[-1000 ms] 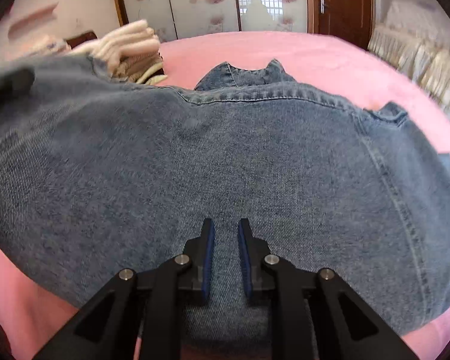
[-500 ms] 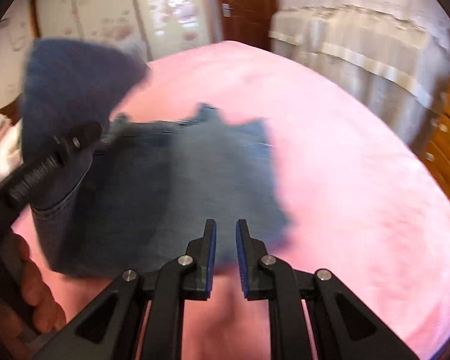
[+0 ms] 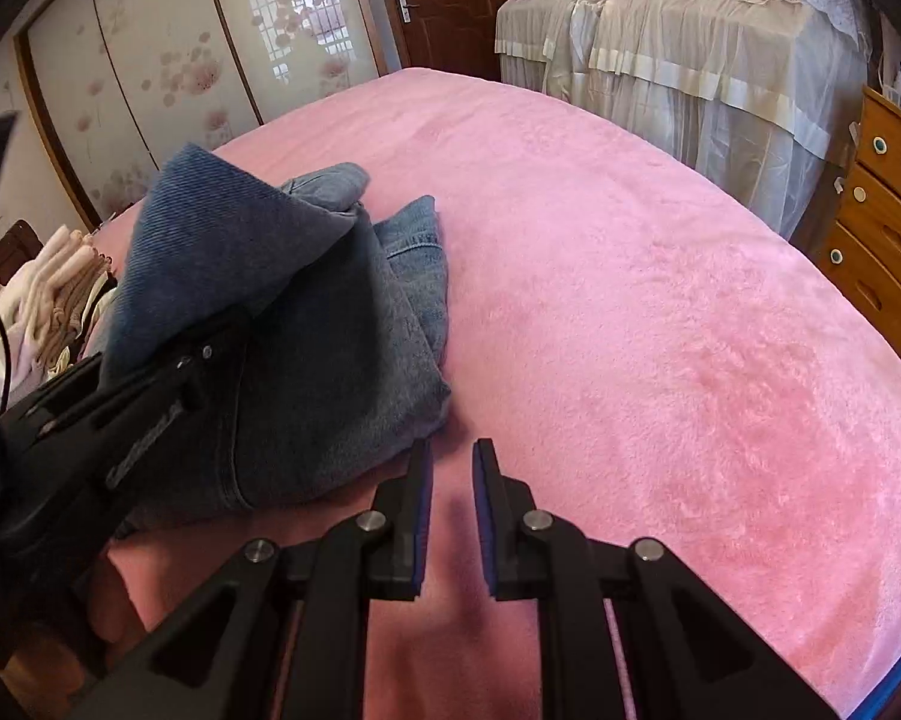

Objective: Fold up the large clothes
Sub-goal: 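Fold the lifted side over the jacket with the left tool and release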

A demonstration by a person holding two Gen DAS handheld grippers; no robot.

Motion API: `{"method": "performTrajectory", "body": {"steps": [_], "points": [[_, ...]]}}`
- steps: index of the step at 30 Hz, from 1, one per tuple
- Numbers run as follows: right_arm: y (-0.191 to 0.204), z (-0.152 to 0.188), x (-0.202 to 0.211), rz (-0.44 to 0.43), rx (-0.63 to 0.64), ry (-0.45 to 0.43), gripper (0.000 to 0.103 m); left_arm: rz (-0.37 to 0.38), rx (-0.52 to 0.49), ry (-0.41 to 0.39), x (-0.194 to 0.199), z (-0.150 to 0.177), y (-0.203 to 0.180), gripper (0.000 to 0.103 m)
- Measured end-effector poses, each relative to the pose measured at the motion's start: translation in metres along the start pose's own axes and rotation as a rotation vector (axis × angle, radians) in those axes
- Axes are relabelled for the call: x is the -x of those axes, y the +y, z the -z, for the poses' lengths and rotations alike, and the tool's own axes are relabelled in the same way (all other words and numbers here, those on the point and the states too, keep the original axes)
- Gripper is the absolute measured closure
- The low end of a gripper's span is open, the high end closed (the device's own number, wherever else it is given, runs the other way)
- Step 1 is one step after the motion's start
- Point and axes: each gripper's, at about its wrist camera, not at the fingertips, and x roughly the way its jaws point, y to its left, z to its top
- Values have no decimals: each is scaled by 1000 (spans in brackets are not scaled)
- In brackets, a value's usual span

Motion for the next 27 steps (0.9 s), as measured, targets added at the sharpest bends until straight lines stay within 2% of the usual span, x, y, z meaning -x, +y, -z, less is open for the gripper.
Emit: {"method": "performTrajectory", "body": {"steps": [3, 5, 6, 7, 8, 10, 13, 14, 16, 17, 18, 20, 22, 24, 27], "points": [[-5, 0, -13, -4, -27, 45, 90, -48, -62, 83, -20, 18, -11, 85], [-9, -2, -15, -15, -43, 62, 89, -48, -88, 81, -14, 22, -11, 79], [-10, -2, -14, -20, -49, 63, 89, -24, -83, 89, -12, 18, -12, 64], [-12, -4, -9, -32, -60, 58, 89, 42, -58, 115, -5, 14, -10, 40], [-15, -7, -6, -39, -67, 56, 89, 116, -25, 141, 0, 10, -7, 34], [-21, -13, 4, -51, -84, 43, 89, 184, 33, 153, 21, 7, 1, 20], [-26, -20, 18, -108, -110, 38, 88, 210, 78, 102, 60, 3, 14, 18], [-26, -24, 24, -138, -116, 39, 84, 200, 87, 83, 70, 0, 21, 18], [-24, -29, 32, -200, -123, 47, 67, 160, 126, 36, 105, 8, 47, 15], [-23, -32, 35, -242, -132, 50, 54, 133, 143, 26, 112, 12, 57, 14], [-21, -34, 37, -266, -137, 52, 47, 99, 162, 18, 117, 16, 69, 11], [-15, -40, 34, -303, -141, 79, 45, 2, 197, 26, 119, 26, 98, 9], [-9, -45, 23, -317, -134, 134, 45, -96, 242, 74, 108, 37, 129, 9], [0, -47, 6, -337, -130, 194, 45, -133, 295, 104, 97, 44, 150, 9], [8, -45, -22, -352, -146, 281, 45, -104, 373, 146, 82, 56, 175, 9]]}}
